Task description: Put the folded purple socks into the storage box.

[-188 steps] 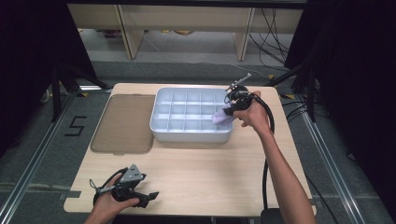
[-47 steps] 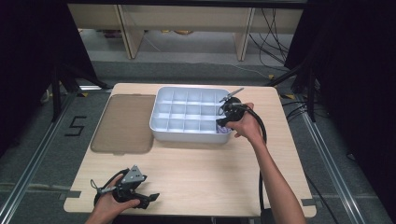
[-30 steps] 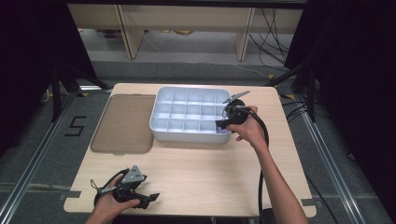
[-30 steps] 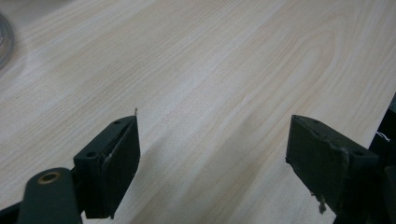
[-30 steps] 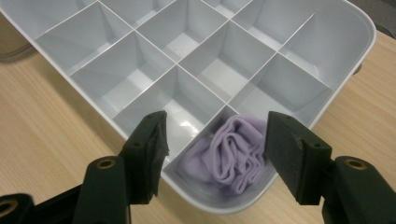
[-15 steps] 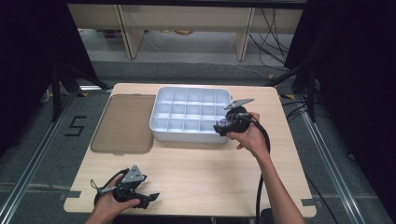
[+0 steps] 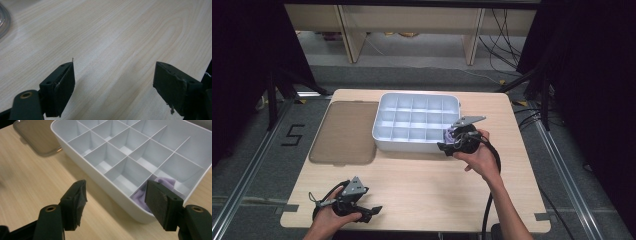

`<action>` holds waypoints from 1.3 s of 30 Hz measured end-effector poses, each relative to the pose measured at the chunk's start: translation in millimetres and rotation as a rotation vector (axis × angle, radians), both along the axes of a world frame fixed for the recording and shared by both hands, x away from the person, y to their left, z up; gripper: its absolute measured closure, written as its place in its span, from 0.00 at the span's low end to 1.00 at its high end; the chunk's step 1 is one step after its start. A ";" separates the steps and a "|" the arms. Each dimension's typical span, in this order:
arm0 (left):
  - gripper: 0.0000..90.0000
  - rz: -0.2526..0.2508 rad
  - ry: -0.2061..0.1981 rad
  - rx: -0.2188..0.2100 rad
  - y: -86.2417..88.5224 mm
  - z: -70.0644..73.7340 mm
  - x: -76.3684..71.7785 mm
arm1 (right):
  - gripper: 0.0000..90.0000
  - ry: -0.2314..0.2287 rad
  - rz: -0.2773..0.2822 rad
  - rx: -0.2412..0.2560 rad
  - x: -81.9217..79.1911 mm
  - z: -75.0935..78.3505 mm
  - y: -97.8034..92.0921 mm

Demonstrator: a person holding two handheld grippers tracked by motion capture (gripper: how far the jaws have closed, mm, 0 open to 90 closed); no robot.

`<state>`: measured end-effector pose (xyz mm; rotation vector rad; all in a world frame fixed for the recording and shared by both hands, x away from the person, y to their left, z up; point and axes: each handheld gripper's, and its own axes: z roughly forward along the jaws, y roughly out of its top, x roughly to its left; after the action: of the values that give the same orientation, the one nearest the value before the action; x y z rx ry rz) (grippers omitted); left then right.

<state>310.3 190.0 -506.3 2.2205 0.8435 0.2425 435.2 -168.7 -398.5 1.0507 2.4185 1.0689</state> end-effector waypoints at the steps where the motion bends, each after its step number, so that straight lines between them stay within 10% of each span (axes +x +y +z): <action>1: 0.19 -0.003 -0.002 0.003 -0.2 0.2 -0.2 | 0.39 0.007 -0.002 -0.002 -1.7 -0.3 1.3; 39: 0.19 0.004 -0.007 -0.022 -2.0 2.9 -4.3 | 0.31 -0.001 0.111 0.050 -41.8 -28.1 25.6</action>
<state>306.0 188.0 -503.5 2.1967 0.8431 0.2414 393.4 -143.1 -426.6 0.9409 2.4869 1.1704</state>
